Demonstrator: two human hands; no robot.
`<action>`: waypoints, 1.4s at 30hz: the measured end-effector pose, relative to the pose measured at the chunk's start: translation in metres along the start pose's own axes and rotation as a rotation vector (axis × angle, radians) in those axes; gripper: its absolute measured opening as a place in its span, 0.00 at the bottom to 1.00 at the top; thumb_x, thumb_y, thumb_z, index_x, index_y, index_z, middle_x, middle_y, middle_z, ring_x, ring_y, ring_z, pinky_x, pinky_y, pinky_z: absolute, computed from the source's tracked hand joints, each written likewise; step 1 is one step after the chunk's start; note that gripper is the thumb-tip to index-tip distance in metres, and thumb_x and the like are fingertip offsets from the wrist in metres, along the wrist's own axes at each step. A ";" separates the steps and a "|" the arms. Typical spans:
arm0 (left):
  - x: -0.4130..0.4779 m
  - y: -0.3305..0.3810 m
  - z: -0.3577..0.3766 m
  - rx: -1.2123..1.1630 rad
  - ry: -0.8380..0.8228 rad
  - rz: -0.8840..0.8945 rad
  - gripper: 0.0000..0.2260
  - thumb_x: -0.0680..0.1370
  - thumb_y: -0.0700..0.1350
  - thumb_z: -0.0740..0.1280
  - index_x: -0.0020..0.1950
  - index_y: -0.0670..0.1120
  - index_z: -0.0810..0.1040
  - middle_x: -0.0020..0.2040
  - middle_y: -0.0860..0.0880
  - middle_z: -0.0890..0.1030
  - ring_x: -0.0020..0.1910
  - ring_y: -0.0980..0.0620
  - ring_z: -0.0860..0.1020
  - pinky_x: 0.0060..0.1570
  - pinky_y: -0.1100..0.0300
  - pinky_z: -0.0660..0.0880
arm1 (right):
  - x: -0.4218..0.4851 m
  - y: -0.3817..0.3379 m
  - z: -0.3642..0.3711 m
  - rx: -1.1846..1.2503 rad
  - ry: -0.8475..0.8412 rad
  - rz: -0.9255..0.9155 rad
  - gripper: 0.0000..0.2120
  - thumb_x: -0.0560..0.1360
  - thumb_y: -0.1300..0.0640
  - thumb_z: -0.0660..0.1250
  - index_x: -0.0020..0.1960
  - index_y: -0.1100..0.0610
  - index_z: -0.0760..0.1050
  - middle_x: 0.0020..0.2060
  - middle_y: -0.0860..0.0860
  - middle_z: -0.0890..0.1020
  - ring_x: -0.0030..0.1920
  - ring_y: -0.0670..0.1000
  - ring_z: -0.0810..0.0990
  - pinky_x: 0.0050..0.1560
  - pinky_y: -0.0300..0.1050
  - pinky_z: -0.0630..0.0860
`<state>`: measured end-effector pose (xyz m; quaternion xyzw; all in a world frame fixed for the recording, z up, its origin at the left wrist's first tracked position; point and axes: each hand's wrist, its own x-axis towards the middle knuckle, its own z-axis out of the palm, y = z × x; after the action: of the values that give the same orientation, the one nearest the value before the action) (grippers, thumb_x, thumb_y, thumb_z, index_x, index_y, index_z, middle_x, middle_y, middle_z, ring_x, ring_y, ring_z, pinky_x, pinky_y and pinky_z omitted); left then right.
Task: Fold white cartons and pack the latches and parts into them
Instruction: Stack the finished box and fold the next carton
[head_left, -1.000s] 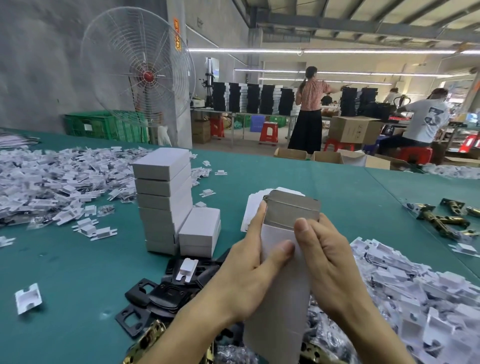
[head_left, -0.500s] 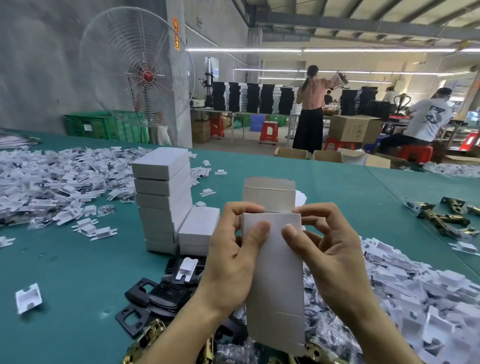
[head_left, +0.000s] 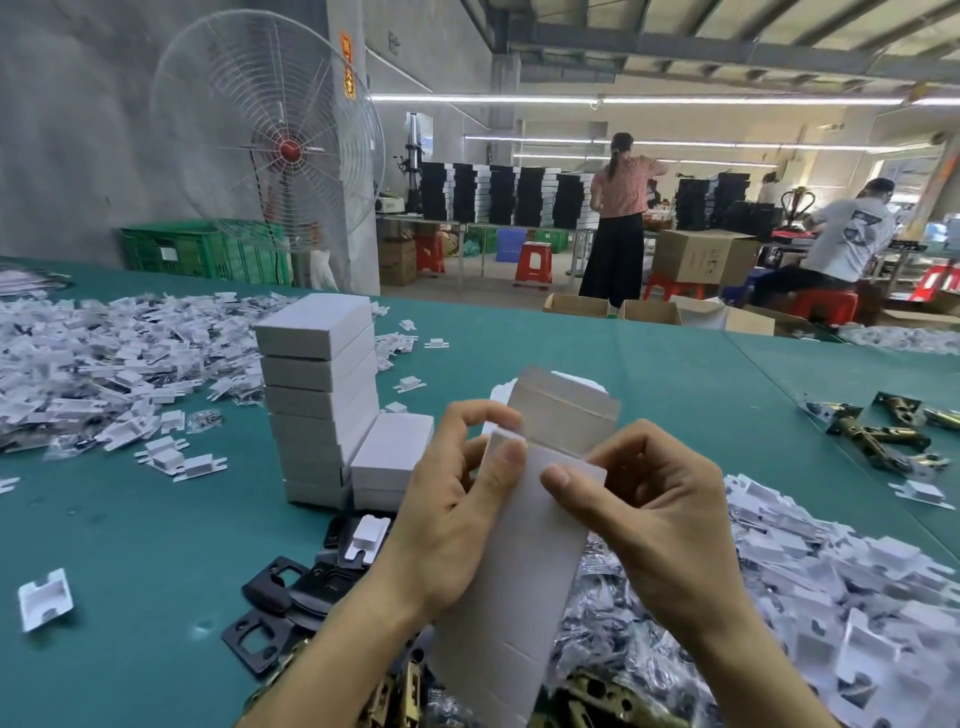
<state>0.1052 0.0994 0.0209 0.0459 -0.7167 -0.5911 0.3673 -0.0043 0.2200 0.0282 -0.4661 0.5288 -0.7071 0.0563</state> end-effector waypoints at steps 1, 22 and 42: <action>-0.001 0.001 0.000 -0.057 -0.015 -0.020 0.14 0.74 0.61 0.66 0.56 0.57 0.72 0.49 0.44 0.84 0.44 0.39 0.83 0.42 0.42 0.83 | 0.001 -0.002 0.000 0.013 0.016 0.000 0.14 0.64 0.52 0.79 0.36 0.59 0.76 0.26 0.52 0.75 0.28 0.45 0.69 0.27 0.38 0.67; -0.004 -0.003 0.004 0.375 -0.140 -0.040 0.33 0.73 0.63 0.71 0.73 0.71 0.56 0.64 0.68 0.74 0.63 0.68 0.74 0.59 0.70 0.71 | -0.002 -0.008 0.004 -0.225 0.210 -0.014 0.15 0.65 0.49 0.78 0.31 0.57 0.78 0.26 0.58 0.77 0.27 0.49 0.69 0.27 0.50 0.67; -0.007 -0.011 -0.001 0.669 0.030 0.177 0.41 0.64 0.52 0.77 0.69 0.70 0.57 0.53 0.62 0.74 0.41 0.59 0.78 0.32 0.63 0.78 | 0.000 -0.019 0.011 0.100 0.030 0.065 0.07 0.74 0.54 0.67 0.48 0.53 0.83 0.46 0.52 0.87 0.47 0.48 0.86 0.45 0.43 0.82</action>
<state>0.1068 0.0990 0.0079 0.1100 -0.8665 -0.2886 0.3922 0.0117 0.2202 0.0435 -0.4346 0.5086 -0.7372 0.0946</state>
